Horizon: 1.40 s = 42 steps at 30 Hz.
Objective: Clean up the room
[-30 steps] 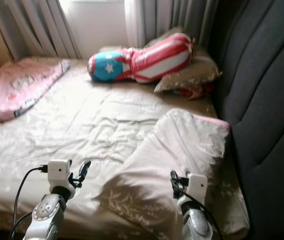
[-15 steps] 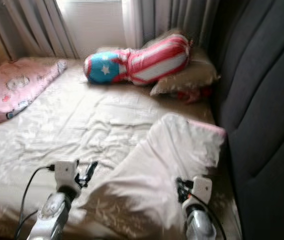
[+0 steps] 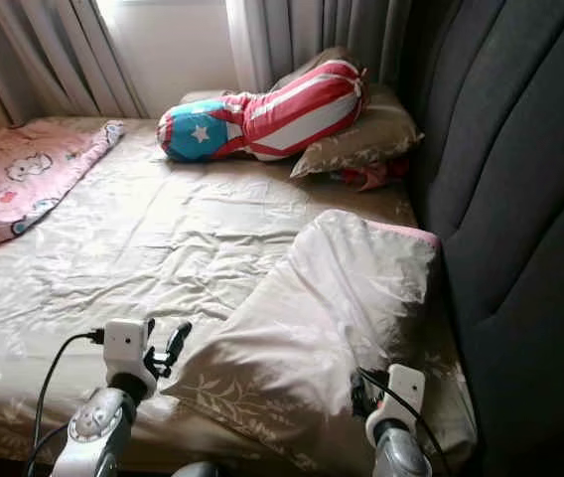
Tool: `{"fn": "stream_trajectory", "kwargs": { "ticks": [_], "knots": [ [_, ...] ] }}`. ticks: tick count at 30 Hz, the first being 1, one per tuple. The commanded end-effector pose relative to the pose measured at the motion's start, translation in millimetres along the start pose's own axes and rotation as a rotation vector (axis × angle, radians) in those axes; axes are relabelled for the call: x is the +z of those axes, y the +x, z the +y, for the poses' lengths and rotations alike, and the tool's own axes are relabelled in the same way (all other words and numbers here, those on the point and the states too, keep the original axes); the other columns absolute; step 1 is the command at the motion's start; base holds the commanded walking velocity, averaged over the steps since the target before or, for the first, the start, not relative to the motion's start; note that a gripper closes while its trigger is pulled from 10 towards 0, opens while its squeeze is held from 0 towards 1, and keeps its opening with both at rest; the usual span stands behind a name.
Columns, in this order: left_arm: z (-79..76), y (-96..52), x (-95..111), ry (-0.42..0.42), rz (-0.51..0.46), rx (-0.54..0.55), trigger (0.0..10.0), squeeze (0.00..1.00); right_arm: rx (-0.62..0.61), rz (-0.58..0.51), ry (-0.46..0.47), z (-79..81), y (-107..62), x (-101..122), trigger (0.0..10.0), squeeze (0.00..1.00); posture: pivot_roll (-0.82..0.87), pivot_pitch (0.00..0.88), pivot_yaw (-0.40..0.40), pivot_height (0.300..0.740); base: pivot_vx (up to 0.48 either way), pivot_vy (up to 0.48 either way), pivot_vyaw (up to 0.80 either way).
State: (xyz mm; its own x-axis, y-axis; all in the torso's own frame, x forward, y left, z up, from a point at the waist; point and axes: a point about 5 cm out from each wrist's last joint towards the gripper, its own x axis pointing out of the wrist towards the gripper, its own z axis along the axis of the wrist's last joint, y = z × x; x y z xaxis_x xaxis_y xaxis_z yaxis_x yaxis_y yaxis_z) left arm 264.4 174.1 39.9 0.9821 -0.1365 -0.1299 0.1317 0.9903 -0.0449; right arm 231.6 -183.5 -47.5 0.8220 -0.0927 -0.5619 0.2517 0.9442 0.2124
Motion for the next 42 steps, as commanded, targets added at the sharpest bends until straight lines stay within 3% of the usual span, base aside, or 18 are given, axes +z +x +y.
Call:
{"fn": "stream_trajectory", "kwargs": {
  "ticks": [1,5,6,7,8,9,11,20,32,42],
  "knots": [
    [4.0,-1.5,3,-0.002,-0.002,0.004,10.0,0.00,0.007,0.002,0.015,4.2,2.9,4,10.0,1.00,-0.02,0.038,0.027,0.666,0.000,0.000,0.00],
    [6.2,-5.1,5,0.003,0.000,0.004,10.0,0.00,-0.003,0.018,0.027,5.3,4.3,4,10.0,1.00,-0.01,0.055,0.036,0.666,0.000,0.000,0.00],
    [7.0,-7.0,6,0.006,0.001,0.001,10.0,0.00,0.009,0.022,0.062,8.0,5.4,5,10.0,0.81,0.00,0.061,0.042,0.666,0.000,0.000,0.00],
    [7.1,-7.6,6,0.007,0.001,0.000,10.0,0.00,0.015,0.020,0.076,8.9,5.9,5,10.0,0.81,0.00,0.061,0.042,0.666,0.000,0.000,0.00],
    [6.9,-8.0,7,0.009,0.001,-0.002,10.0,0.00,0.027,0.017,0.090,10.7,6.8,7,10.0,0.61,0.01,0.065,0.046,0.666,0.000,0.000,0.00],
    [6.8,-8.7,8,0.012,-0.001,-0.005,10.0,0.00,0.045,0.014,0.103,13.5,7.9,9,10.0,0.31,0.01,0.068,0.050,0.666,0.000,0.000,0.00],
    [6.6,-9.1,9,0.013,-0.001,-0.007,10.0,0.00,0.065,0.018,0.104,16.8,8.9,10,10.0,0.00,0.01,0.072,0.053,0.666,0.000,0.000,0.00],
    [7.3,-14.8,14,0.021,0.001,-0.021,10.0,0.00,0.154,-0.031,0.150,34.6,14.1,25,10.0,0.00,0.03,0.094,0.072,0.666,0.000,0.000,0.00],
    [7.5,-23.4,17,0.039,0.023,-0.039,10.0,0.00,0.051,0.081,0.035,36.3,17.1,19,10.0,0.00,0.05,0.118,0.087,0.666,0.000,0.000,0.00],
    [9.4,-32.6,19,0.048,0.040,-0.045,10.0,0.00,0.053,0.157,0.043,42.2,13.5,4,10.0,0.00,0.08,0.147,0.094,0.666,0.000,0.000,0.00]
  ]
}}
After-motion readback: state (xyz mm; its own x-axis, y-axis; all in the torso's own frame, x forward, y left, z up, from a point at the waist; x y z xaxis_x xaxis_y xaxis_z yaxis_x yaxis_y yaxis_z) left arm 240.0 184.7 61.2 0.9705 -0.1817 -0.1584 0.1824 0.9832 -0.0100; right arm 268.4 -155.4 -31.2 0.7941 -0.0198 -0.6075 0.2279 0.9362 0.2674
